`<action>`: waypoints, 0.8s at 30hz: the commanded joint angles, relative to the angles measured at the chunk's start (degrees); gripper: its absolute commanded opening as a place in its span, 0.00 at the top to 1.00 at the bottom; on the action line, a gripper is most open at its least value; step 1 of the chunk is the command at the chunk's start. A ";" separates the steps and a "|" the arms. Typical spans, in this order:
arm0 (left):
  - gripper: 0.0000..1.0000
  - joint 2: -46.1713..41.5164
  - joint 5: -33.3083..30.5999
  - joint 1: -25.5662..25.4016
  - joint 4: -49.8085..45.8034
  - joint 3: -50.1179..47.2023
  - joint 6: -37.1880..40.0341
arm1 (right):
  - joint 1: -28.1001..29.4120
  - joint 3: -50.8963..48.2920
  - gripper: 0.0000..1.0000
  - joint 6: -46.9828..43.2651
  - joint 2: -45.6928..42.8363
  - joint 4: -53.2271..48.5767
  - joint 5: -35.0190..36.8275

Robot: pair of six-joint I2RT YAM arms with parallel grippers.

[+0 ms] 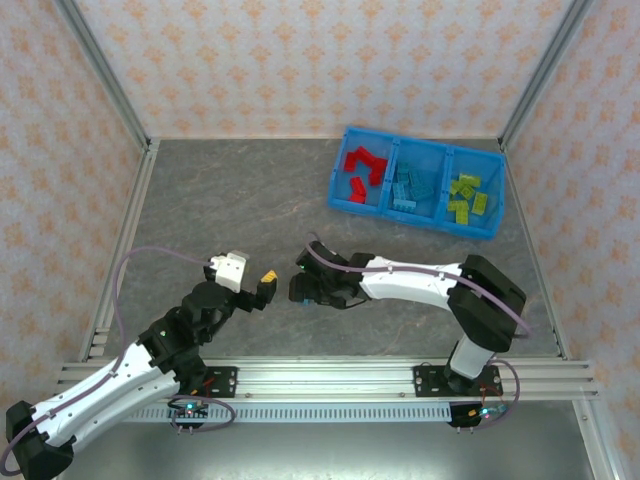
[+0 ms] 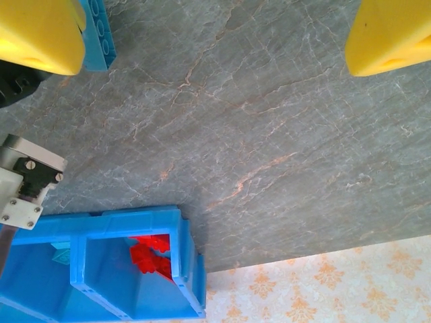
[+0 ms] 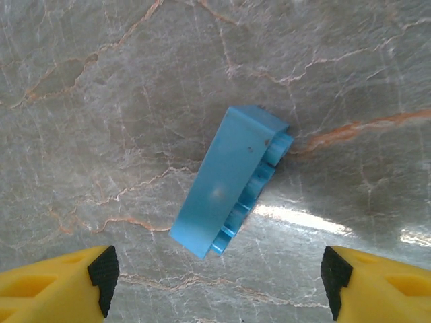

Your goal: Sort the legos into containers by color

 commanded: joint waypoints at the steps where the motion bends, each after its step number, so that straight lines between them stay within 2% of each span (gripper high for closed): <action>1: 0.00 -2.49 1.32 0.30 -1.62 0.46 -0.29 | 0.01 4.95 0.25 1.07 7.38 -0.75 6.83; 4: 0.00 -3.58 1.27 0.35 -2.26 0.42 -0.03 | 0.03 6.85 0.32 1.19 10.43 -2.79 7.99; 7: 0.00 -4.37 2.96 0.33 -1.87 0.15 0.46 | 0.04 5.73 0.41 2.07 9.70 -4.28 11.83; 12: 0.00 -4.20 10.57 0.35 0.88 -0.46 1.16 | -1.89 1.39 0.66 2.83 4.58 -3.43 13.99; 14: 0.00 -4.07 12.29 0.29 1.69 -0.73 1.31 | -3.09 -0.10 0.72 2.81 2.54 -3.22 13.92; 19: 0.00 -2.75 15.45 0.32 2.78 -0.73 2.15 | -7.61 -3.97 0.76 1.11 -4.69 -2.40 13.68; 24: 0.00 -0.74 17.63 0.31 4.08 -0.64 2.23 | -15.96 -3.85 0.77 -4.21 -13.99 -6.36 15.97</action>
